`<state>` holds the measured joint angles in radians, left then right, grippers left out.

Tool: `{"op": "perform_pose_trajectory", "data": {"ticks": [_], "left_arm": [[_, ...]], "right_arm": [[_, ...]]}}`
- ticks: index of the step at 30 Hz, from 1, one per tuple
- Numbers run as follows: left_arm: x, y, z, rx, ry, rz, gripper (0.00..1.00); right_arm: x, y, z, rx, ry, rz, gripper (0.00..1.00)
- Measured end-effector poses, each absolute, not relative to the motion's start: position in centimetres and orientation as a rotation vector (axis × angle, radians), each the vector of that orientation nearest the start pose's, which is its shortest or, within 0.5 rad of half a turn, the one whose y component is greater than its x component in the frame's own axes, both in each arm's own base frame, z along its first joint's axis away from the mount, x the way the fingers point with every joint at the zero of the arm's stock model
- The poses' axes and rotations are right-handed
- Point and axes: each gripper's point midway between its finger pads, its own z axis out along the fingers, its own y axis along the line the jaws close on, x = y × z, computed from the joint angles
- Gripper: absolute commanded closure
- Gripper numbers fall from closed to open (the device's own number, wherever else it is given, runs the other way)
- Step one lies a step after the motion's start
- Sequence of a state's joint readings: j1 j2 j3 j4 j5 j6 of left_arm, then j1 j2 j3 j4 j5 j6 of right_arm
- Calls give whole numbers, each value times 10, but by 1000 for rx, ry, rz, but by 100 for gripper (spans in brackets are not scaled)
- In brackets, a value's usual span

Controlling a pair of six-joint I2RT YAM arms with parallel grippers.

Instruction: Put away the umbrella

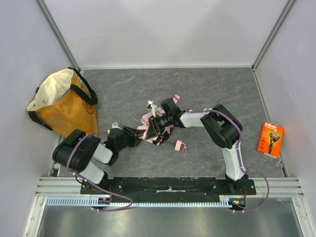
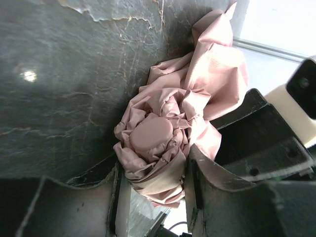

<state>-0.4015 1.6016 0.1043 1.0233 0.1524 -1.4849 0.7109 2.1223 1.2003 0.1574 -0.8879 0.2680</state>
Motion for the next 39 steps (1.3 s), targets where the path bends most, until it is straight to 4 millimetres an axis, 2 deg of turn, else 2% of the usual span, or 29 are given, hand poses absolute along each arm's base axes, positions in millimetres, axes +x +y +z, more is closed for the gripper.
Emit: {"op": "perform_pose_trajectory", "data": {"ticks": [2, 5, 11, 18, 21, 25, 28, 31, 35, 39], "left_arm": [[270, -191, 24, -1107, 2073, -1239, 98], [276, -199, 24, -1107, 2141, -1214, 98], [281, -214, 24, -1070, 2301, -1168, 98], [264, -229, 22, -1025, 2463, -1160, 98], [263, -228, 22, -1033, 2488, -1137, 98], [262, -226, 21, -1045, 2492, -1116, 98], [262, -225, 21, -1049, 2493, -1107, 98], [262, -225, 21, -1053, 2498, -1101, 98], [262, -225, 21, -1069, 2519, -1080, 98], [262, -225, 20, -1085, 2540, -1059, 98]], "right_arm": [[251, 401, 31, -998, 2279, 1462, 36], [252, 398, 37, -994, 2311, 1343, 27], [253, 386, 36, -1002, 2292, 1010, 22], [236, 366, 33, -1073, 2192, 580, 14], [233, 356, 43, -1099, 2146, 458, 11], [238, 346, 72, -1100, 2073, 372, 6], [240, 343, 94, -1101, 1998, 308, 6], [226, 353, 103, -1147, 1936, 291, 8], [209, 367, 99, -1203, 1875, 249, 14], [216, 372, 81, -1185, 1841, 129, 17]]}}
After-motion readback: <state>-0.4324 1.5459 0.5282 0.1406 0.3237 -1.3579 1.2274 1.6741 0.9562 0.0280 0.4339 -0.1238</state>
